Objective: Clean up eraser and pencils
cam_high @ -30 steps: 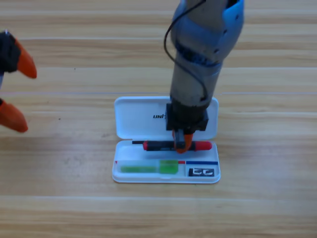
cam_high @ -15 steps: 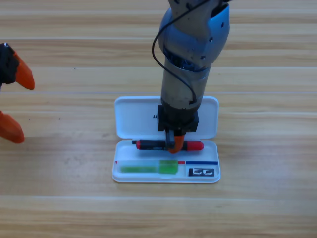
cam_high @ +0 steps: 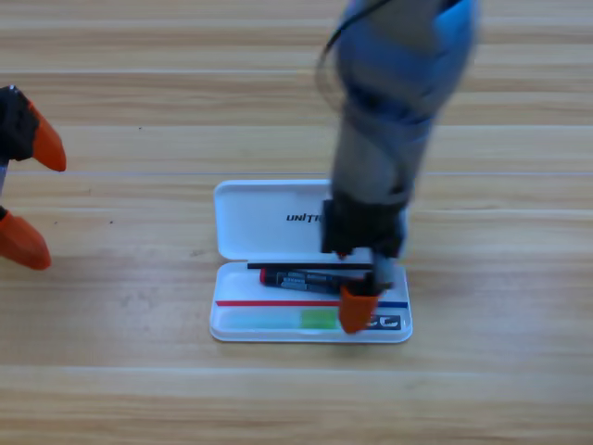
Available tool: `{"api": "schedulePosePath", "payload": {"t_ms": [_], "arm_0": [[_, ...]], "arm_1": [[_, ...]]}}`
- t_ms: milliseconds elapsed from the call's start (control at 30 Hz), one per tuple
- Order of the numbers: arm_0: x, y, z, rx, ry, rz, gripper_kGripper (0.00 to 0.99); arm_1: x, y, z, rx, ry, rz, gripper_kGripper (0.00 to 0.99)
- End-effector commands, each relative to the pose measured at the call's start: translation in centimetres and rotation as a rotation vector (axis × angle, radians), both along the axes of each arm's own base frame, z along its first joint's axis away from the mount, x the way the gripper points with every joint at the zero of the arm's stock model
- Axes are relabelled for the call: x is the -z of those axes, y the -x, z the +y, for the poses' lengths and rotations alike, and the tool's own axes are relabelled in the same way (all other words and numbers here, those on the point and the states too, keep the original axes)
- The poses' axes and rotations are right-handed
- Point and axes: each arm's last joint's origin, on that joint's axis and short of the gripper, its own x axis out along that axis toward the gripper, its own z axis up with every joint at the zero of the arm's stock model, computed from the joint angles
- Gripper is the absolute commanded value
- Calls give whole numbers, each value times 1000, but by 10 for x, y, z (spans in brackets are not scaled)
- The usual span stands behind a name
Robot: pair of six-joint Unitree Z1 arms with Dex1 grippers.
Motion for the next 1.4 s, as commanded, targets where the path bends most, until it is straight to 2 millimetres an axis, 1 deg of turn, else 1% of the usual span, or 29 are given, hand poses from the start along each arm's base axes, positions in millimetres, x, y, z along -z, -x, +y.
{"api": "schedulePosePath", "payload": {"t_ms": [33,100,200,300,400,467,533,633,667,700,833,933,1067,1267,1400], "arm_0": [[-3,-16,-6,-23,48,-38,988],[-8,-29,-7,-53,77,-92,979],[-11,-57,-5,-98,134,-153,957],[-9,-86,-1,-134,193,-197,900],[3,-117,5,-158,256,-215,851],[15,-139,11,-167,303,-199,799],[32,-158,17,-170,346,-173,729],[61,-181,25,-173,407,-125,540],[71,-186,25,-172,421,-107,463],[80,-191,25,-167,433,-90,365],[118,-198,23,-155,467,-34,0],[143,-196,23,-159,480,8,0],[170,-191,21,-167,488,82,0],[194,-183,2,-116,535,212,0],[202,-185,-10,-91,561,293,0]], "arm_1": [[-99,65,-79,-9,-305,30,965],[-109,84,-108,19,-409,-10,976],[-123,108,-144,64,-542,-54,985],[-135,131,-174,78,-630,-76,986],[-145,149,-199,83,-696,-77,986],[-146,157,-209,77,-720,-80,986],[-143,160,-213,75,-734,-83,986],[-141,160,-212,76,-731,-80,986],[-141,160,-212,74,-732,-74,986],[-141,160,-211,70,-736,-68,986],[-140,161,-211,66,-740,-57,986],[-138,161,-210,60,-740,-40,986],[-133,160,-209,60,-740,-38,986],[-133,159,-208,58,-744,-37,986],[-135,160,-209,56,-753,-31,986]]}}
